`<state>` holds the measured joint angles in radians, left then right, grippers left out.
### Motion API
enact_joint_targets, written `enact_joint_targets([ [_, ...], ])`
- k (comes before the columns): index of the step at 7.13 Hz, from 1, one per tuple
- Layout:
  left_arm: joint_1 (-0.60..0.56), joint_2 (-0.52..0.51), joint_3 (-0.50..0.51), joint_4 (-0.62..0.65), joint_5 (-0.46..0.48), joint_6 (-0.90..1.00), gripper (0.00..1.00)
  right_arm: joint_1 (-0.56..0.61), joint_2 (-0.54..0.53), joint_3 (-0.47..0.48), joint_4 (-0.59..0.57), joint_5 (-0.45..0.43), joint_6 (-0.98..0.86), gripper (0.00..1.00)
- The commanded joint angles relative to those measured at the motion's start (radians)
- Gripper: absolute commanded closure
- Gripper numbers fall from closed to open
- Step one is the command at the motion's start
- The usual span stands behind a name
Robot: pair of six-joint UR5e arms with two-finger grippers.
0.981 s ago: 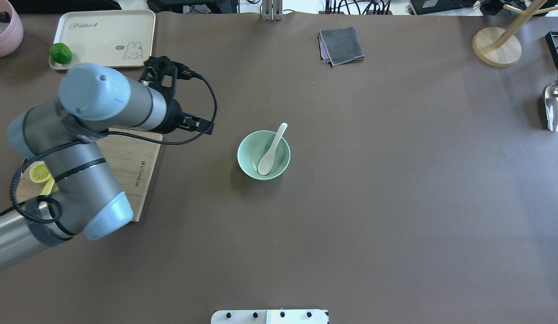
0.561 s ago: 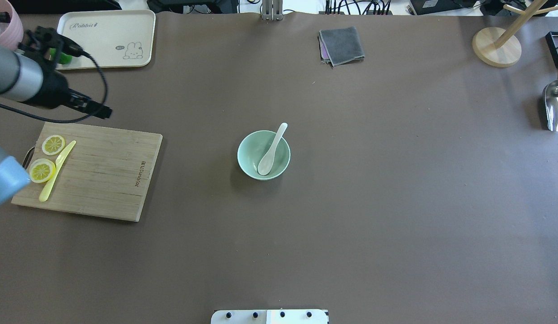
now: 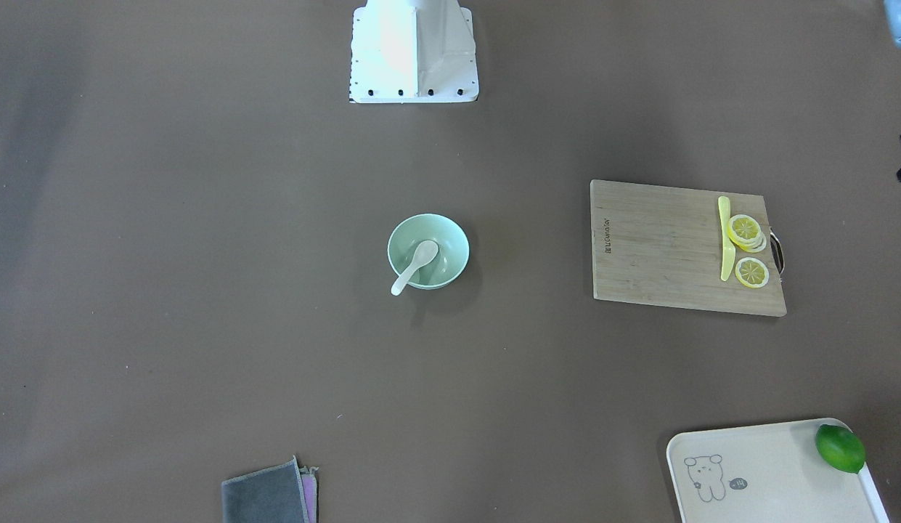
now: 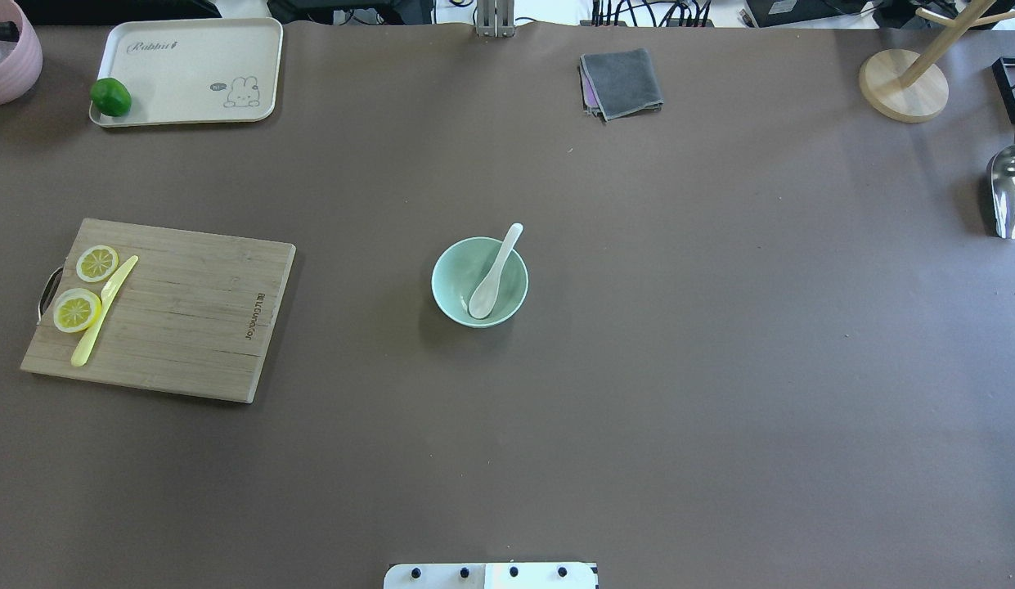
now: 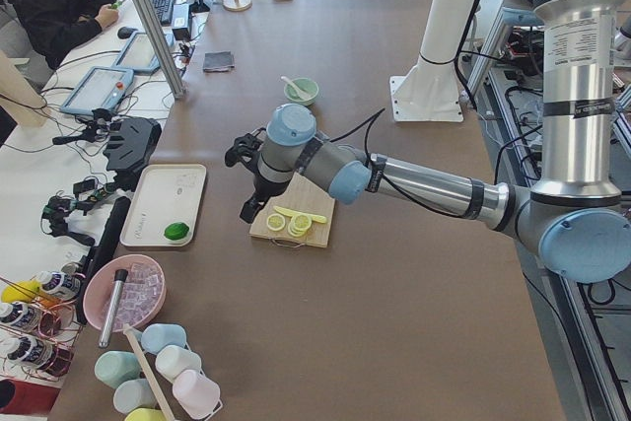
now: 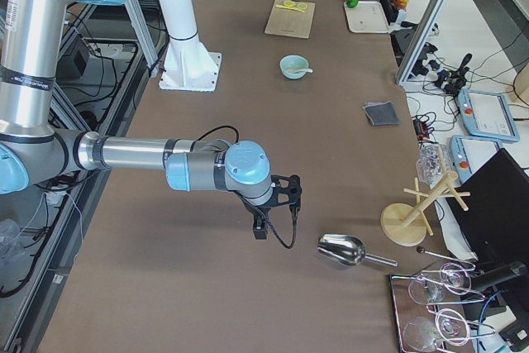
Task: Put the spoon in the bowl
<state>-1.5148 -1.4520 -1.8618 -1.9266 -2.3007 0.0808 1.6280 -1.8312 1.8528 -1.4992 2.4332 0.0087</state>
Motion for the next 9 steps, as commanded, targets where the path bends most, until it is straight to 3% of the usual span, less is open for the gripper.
enact_joint_targets([
  [1, -0.118, 0.027, 0.120, -0.002, -0.005, 0.123, 0.02, -0.063, 0.030, 0.002, 0.001, -0.031, 0.074, 0.00],
  [6, -0.131, 0.050, 0.098, 0.038, -0.006, -0.091, 0.02, -0.086, 0.036, -0.001, -0.001, -0.048, 0.077, 0.00],
  [9, -0.130, 0.053, 0.101, 0.037, -0.005, -0.096, 0.02, -0.086, 0.035, -0.001, -0.001, -0.056, 0.077, 0.00],
])
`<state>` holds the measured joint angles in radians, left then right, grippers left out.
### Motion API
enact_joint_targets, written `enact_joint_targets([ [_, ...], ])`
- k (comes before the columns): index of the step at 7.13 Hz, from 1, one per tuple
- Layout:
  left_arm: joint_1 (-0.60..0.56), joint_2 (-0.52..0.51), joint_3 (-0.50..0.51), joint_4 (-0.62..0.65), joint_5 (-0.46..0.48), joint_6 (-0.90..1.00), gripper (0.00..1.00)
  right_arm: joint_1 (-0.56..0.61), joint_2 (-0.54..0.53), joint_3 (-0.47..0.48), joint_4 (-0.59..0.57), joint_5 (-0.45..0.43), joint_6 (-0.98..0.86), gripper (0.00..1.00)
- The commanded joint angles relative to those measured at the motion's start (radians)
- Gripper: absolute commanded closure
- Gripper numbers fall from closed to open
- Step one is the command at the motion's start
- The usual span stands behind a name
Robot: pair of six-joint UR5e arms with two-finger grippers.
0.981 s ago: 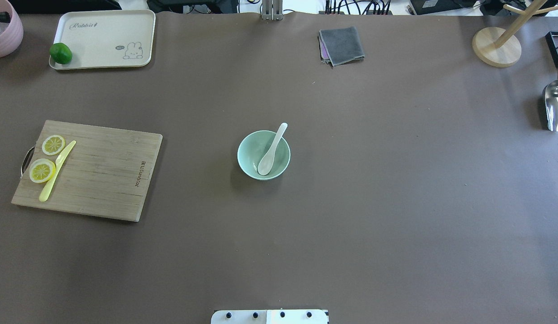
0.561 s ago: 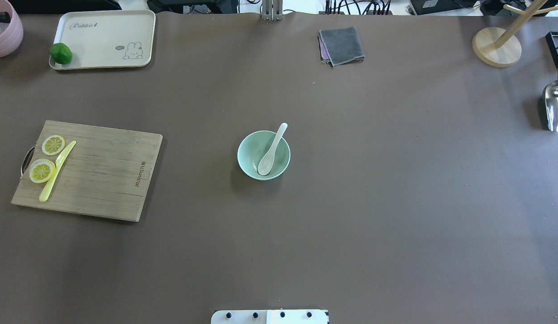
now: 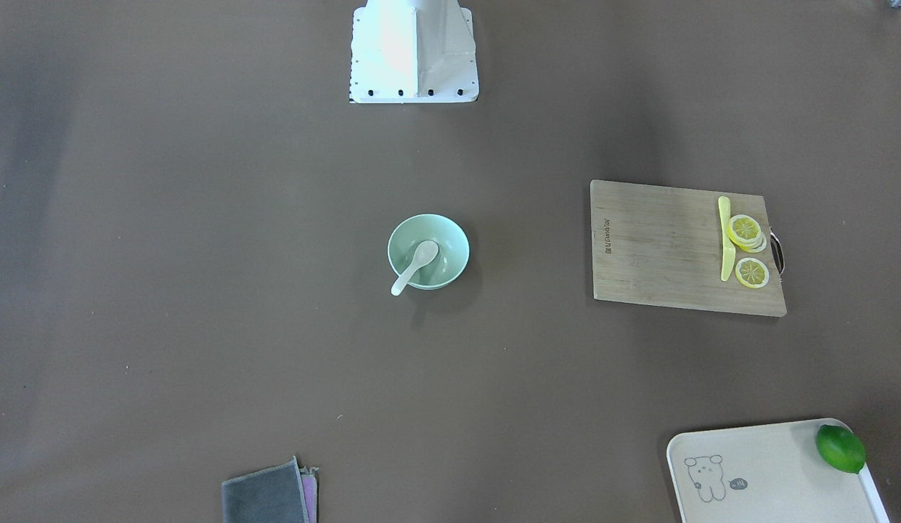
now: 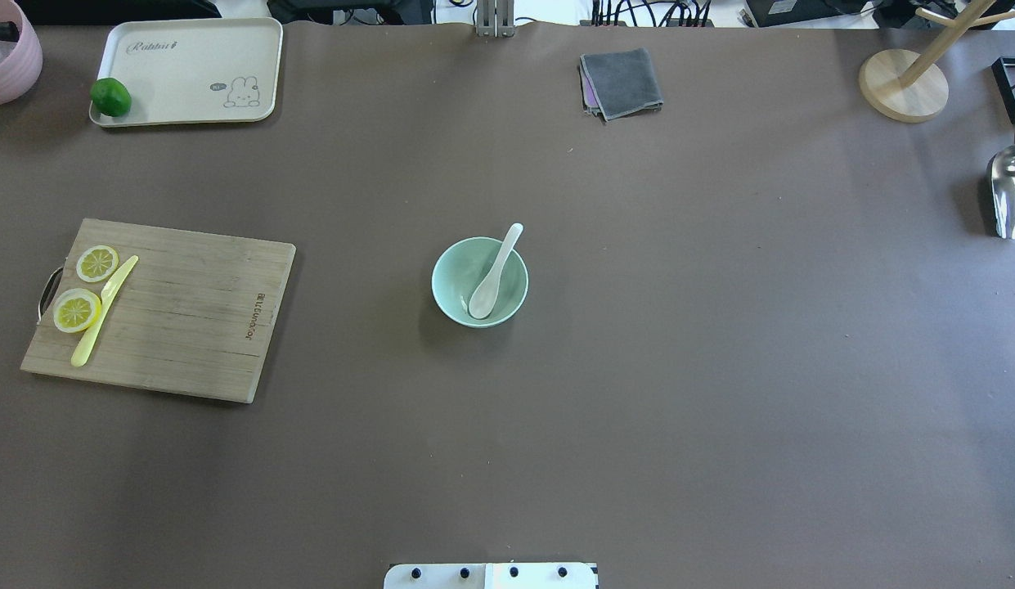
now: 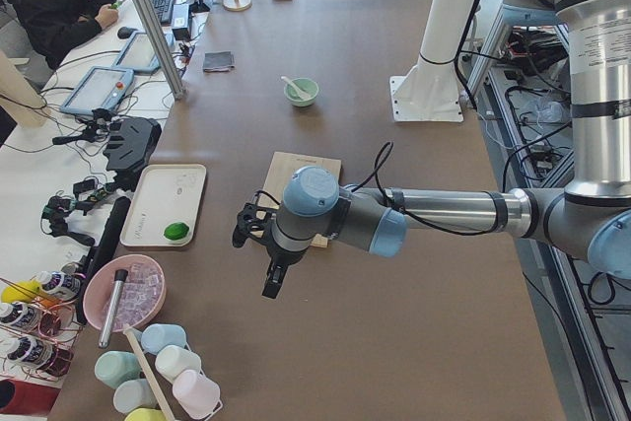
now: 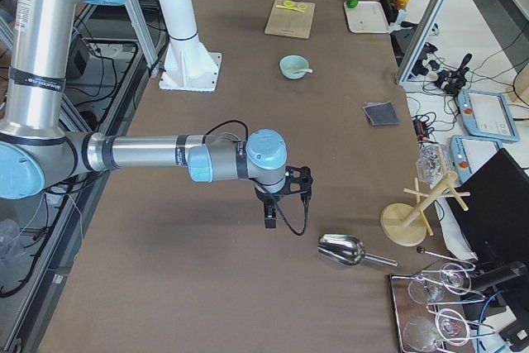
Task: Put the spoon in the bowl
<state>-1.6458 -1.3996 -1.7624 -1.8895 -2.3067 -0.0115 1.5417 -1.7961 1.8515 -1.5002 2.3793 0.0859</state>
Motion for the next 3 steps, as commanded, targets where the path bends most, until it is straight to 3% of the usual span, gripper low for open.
enact_joint_targets([
  [1, 0.003, -0.001, 0.001, 0.000, 0.001, -0.005, 0.02, -0.002, -0.003, -0.002, -0.002, 0.000, 0.000, 0.00],
  [3, 0.004, -0.001, 0.000, -0.005, -0.002, -0.007, 0.02, -0.002, -0.006, -0.009, -0.002, 0.000, 0.000, 0.00],
])
